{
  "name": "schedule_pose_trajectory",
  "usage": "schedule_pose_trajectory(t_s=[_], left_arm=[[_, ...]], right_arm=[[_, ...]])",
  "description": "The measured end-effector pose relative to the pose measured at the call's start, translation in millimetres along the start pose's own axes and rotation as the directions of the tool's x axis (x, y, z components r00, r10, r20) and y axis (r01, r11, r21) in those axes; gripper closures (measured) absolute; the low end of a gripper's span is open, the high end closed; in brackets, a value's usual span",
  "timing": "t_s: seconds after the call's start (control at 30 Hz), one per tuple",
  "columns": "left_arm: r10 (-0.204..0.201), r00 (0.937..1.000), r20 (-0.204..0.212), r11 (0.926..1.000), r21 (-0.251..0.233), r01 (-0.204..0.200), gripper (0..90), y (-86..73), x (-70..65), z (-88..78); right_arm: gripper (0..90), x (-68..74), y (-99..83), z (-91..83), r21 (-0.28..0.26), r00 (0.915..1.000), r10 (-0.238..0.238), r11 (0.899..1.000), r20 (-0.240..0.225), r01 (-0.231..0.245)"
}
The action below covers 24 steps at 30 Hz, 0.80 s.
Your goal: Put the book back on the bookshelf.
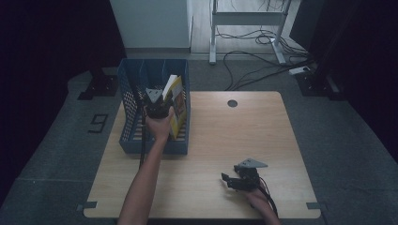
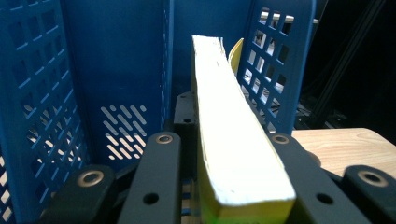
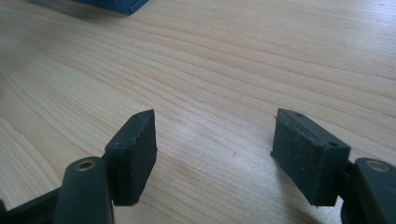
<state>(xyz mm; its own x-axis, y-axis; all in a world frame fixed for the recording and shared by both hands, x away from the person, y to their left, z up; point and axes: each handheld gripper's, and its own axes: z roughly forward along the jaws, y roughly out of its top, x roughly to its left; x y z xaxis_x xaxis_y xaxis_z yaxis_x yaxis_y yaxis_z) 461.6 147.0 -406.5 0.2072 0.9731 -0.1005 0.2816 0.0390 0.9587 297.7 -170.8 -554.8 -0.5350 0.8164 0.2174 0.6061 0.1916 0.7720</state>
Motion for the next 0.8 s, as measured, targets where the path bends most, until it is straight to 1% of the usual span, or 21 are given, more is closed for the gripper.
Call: schedule_pose_trajectory(t_s=[0.13,0.27,0.4,0.43,0.5,0.67,0.8], left_arm=[[0.001,1.0,-0.008,1.0,-0.005,-0.001,75.3,1.0,0.1,3.8],[0.0,0.9999,-0.015,0.9997,-0.024,0.0,75.4,2.7,-1.1,6.5],[0.005,0.9998,-0.021,0.9997,-0.026,-0.006,75.4,2.6,-2.9,10.7],[0.008,0.9996,-0.028,0.9995,-0.032,-0.009,75.4,2.1,-3.6,12.7],[0.003,0.9995,-0.031,0.9994,-0.035,-0.004,75.3,2.1,-3.9,14.6],[0.006,0.9991,-0.042,0.9995,-0.03,-0.007,75.4,1.6,-5.6,19.6],[0.006,0.999,-0.045,0.9993,-0.036,-0.008,75.3,1.3,-6.9,21.7]], right_arm=[[29.8,0.0,0.0,0.0,0.0,1.0,0.0,1.0,0.0,0.0],[29.8,0.0,0.0,0.0,0.0,1.0,0.001,1.0,-0.001,-0.001],[29.8,-0.1,0.0,0.0,0.0,1.0,0.001,1.0,-0.001,-0.001],[29.8,-0.1,0.0,0.0,0.0,1.0,0.001,1.0,-0.001,-0.001],[29.8,-0.1,0.0,0.0,-0.001,1.0,0.001,1.0,-0.001,-0.001],[29.8,-0.1,0.0,0.0,0.0,1.0,0.001,1.0,-0.002,-0.001],[29.8,0.0,0.0,0.0,0.0,1.0,0.001,1.0,-0.001,-0.001]])
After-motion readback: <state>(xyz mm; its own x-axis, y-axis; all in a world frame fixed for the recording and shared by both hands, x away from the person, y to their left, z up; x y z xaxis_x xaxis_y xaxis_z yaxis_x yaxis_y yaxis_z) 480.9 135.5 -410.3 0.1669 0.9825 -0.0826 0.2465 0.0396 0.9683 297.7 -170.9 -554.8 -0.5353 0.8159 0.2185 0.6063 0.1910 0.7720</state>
